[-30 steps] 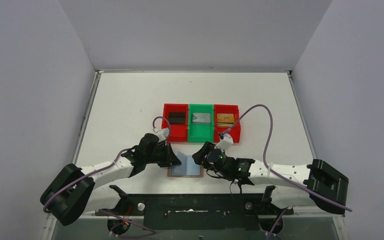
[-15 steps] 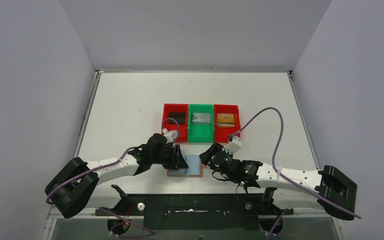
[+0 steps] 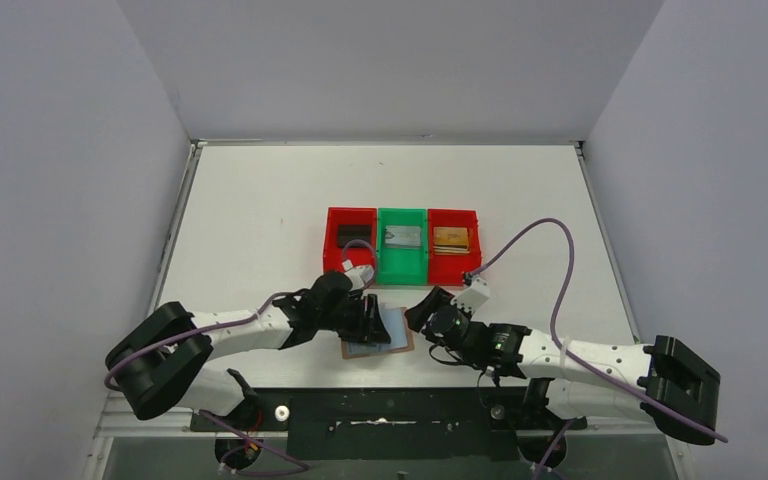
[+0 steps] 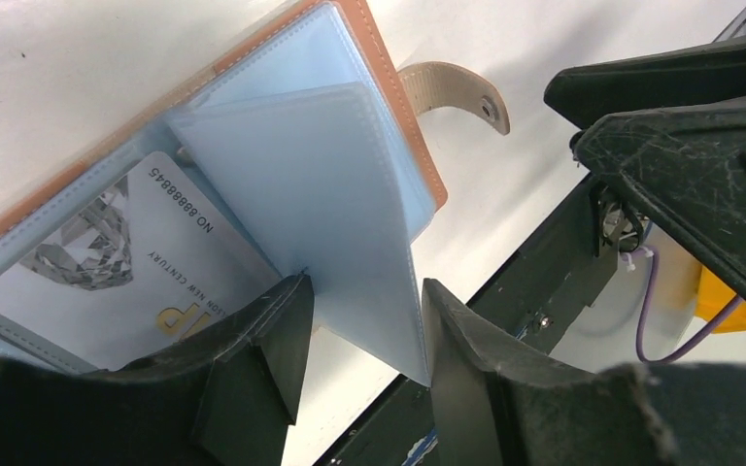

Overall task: Take the credit cards out of the card holder
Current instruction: Remove the credit card from the card holder.

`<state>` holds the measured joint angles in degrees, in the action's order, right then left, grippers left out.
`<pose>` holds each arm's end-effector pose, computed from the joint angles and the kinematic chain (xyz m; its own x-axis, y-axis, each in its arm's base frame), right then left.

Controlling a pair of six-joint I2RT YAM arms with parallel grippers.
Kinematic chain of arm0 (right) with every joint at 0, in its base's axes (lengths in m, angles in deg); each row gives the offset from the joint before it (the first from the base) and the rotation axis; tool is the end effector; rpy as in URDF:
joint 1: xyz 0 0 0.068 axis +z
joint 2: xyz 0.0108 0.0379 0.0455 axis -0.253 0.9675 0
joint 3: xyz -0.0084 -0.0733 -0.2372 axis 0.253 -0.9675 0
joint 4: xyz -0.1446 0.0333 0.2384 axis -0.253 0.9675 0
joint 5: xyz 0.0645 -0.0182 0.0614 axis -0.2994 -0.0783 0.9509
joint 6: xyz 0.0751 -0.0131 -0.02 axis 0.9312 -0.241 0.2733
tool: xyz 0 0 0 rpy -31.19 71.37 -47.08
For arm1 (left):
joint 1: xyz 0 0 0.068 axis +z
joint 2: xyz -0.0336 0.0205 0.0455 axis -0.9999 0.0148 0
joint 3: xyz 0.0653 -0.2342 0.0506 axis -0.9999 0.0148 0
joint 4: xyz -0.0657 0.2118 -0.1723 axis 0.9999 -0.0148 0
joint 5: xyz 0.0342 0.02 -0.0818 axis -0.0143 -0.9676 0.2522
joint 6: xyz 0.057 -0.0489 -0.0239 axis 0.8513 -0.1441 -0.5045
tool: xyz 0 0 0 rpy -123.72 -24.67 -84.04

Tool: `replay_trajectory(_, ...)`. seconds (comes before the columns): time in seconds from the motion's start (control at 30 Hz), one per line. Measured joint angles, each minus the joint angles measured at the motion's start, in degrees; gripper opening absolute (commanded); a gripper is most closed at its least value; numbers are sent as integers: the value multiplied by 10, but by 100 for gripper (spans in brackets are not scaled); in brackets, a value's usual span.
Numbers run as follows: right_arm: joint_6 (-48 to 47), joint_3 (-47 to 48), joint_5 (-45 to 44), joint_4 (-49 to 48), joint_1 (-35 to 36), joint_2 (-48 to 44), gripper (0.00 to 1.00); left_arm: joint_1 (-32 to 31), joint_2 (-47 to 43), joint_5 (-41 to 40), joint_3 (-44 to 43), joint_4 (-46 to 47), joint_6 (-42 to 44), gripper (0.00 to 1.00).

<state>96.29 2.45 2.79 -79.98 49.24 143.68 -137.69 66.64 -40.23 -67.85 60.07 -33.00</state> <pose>0.1364 0.2131 0.1243 -0.7251 0.5301 -0.4396 0.1505 0.7448 0.6500 0.1754 -0.2306 0.0850 -0.9311 0.0414 -0.3625 0.2901 0.6866 -0.6667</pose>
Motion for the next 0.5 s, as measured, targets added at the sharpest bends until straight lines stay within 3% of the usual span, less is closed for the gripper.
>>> replay_trajectory(0.23,2,-5,0,0,0,-2,59,-11,-4,-10,-19,-12,3,57)
replay_trajectory(0.5,11,-4,-30,22,25,-14,59,-13,15,-2,-39,-5,4,58)
